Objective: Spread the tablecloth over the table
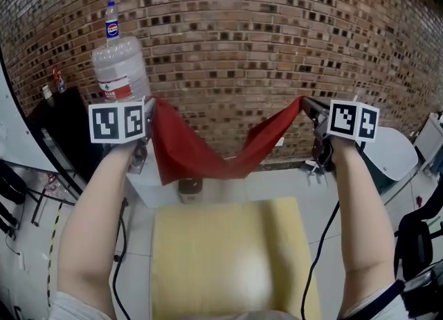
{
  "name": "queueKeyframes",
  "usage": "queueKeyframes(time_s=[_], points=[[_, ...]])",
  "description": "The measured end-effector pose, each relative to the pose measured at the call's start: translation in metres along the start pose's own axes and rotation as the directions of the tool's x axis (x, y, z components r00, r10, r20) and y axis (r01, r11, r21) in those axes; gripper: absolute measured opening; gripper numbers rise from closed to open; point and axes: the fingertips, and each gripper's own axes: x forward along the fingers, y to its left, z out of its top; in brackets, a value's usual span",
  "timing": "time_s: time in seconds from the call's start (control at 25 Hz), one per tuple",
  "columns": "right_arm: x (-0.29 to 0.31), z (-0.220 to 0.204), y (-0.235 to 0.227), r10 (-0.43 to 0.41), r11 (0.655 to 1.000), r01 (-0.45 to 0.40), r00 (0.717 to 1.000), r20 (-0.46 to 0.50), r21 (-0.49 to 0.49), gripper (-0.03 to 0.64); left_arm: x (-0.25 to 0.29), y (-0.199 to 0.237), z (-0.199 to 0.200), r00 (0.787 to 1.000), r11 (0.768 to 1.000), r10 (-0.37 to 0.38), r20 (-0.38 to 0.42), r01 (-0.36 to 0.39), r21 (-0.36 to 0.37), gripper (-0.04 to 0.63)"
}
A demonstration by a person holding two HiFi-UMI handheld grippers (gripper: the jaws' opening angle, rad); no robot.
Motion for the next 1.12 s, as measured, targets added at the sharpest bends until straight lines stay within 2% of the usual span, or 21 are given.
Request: queueKeyframes(time_s=[0.12, 0.32, 0.52, 0.68, 0.84, 1.12], points=[[0.007, -0.018, -0.014, -0.019, 0.999, 0.02, 0.999, -0.028, 0.034, 0.017, 0.011, 0.005, -0.027, 0.999, 1.0, -0.002, -0.054, 0.003, 0.002, 0.008], [0.011, -0.053, -0.032, -0.057, 0.998, 0.059, 0.995, -0.083, 0.026, 0.017, 0.017, 0.009, -0.077, 0.992, 1.0, 0.005, -0.124, -0.004, 0.006, 0.008], [0.001, -0.095, -0.039, -0.073, 0.996, 0.079, 0.989, -0.127, 0.04, 0.017, 0.009, 0.007, -0.122, 0.986, 0.999, -0.012, -0.164, 0.005, -0.041, 0.009], [-0.024, -0.121, -0.041, -0.074, 0.996, 0.082, 0.986, -0.149, 0.047, 0.017, -0.019, 0.001, -0.148, 0.984, 0.999, 0.014, -0.179, -0.022, -0.047, 0.008], [-0.061, -0.145, -0.034, -0.076, 0.996, 0.081, 0.981, -0.178, 0.024, 0.017, -0.055, -0.011, -0.175, 0.978, 0.993, 0.041, -0.204, -0.061, -0.096, 0.008], [-0.146, -0.193, -0.024, -0.098, 0.992, 0.113, 0.97, -0.221, 0.053, 0.017, -0.139, -0.035, -0.221, 0.969, 0.982, 0.073, -0.236, -0.11, -0.151, 0.008]])
